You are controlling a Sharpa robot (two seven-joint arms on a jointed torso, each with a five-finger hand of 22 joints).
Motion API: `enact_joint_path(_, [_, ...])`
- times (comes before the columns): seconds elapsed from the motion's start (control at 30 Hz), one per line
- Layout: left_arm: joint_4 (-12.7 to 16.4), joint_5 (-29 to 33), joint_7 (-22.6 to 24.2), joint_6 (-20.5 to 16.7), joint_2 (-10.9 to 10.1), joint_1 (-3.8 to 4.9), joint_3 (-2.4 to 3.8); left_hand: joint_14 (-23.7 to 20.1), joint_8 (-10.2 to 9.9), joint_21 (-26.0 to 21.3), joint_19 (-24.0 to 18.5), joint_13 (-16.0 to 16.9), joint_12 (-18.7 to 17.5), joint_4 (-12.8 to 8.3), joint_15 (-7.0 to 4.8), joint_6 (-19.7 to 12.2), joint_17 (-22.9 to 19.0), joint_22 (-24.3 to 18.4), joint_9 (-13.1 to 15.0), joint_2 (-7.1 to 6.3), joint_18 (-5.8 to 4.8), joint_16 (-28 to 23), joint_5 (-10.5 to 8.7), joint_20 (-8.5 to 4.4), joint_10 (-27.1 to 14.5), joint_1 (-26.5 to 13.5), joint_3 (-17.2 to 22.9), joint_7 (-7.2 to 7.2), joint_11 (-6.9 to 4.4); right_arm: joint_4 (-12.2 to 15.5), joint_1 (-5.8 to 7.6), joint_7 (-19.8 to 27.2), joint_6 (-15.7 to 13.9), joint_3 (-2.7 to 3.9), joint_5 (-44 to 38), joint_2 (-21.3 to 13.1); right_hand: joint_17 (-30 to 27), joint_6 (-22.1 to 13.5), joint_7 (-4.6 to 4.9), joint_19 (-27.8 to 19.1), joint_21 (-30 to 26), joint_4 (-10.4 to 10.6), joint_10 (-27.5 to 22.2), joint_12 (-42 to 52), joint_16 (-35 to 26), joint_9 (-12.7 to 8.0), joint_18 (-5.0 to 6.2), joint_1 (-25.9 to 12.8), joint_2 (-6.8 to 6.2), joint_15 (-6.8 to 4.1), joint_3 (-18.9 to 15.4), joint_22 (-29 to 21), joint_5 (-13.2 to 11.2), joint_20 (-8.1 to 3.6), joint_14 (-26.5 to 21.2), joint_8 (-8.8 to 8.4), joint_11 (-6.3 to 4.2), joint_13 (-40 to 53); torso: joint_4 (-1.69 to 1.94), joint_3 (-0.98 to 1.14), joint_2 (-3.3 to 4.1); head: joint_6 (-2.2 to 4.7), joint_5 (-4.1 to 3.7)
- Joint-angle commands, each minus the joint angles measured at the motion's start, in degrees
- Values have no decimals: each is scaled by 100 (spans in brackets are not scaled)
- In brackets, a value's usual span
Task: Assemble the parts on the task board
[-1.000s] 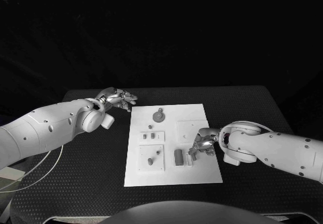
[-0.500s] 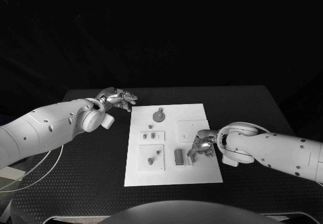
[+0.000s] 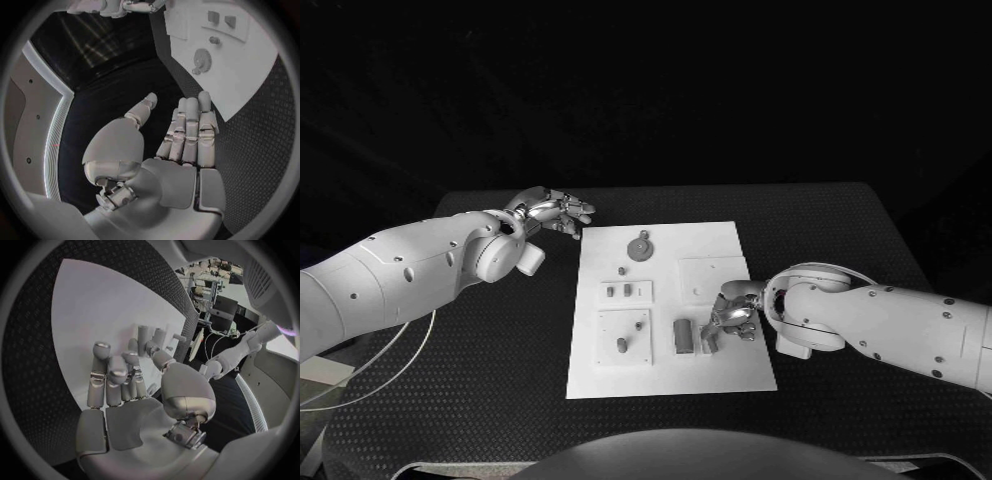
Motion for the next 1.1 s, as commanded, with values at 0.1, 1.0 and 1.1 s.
enact_joint_path(0.1, [19, -6, 27, 89, 4, 8, 4, 24, 35, -27, 15, -5, 31, 37, -33, 11, 7, 5, 5, -7, 121, -34, -29, -37, -70, -49, 11, 51, 12, 1, -12, 1, 168, -3, -35, 13, 5, -42, 67, 10, 23, 8, 15, 21, 8, -3, 83, -17, 87, -26, 33, 109, 13, -20, 5, 13, -10, 4, -2, -1, 0, 36, -35])
enact_joint_path(1.0, [25, -22, 20, 94, -4, 8, 4, 23, 37, -27, 14, -7, 36, 40, -33, 11, 8, 6, 5, -9, 121, -34, -30, -37, -72, -54, 11, 51, 12, -74, -42, 19, 65, -3, -79, 101, -25, -115, 96, 45, -65, 223, -26, -10, -66, -71, 83, -856, -300, -4, 99, 69, 12, -25, 2, -51, 17, -23, 0, 3, 0, 14, -18])
enact_joint_path(1.1, [23, -22, 17, 97, -4, 8, 4, 23, 37, -27, 14, -7, 37, 40, -33, 11, 8, 6, 5, -9, 122, -34, -30, -38, -72, -54, 12, 51, 12, -82, -48, 24, 43, -4, -72, 105, -26, -121, 97, 47, -73, 245, -30, -12, -71, -74, 83, -913, -356, -3, 121, 70, 11, -28, 0, -53, 18, -24, 0, 5, 1, 9, -17])
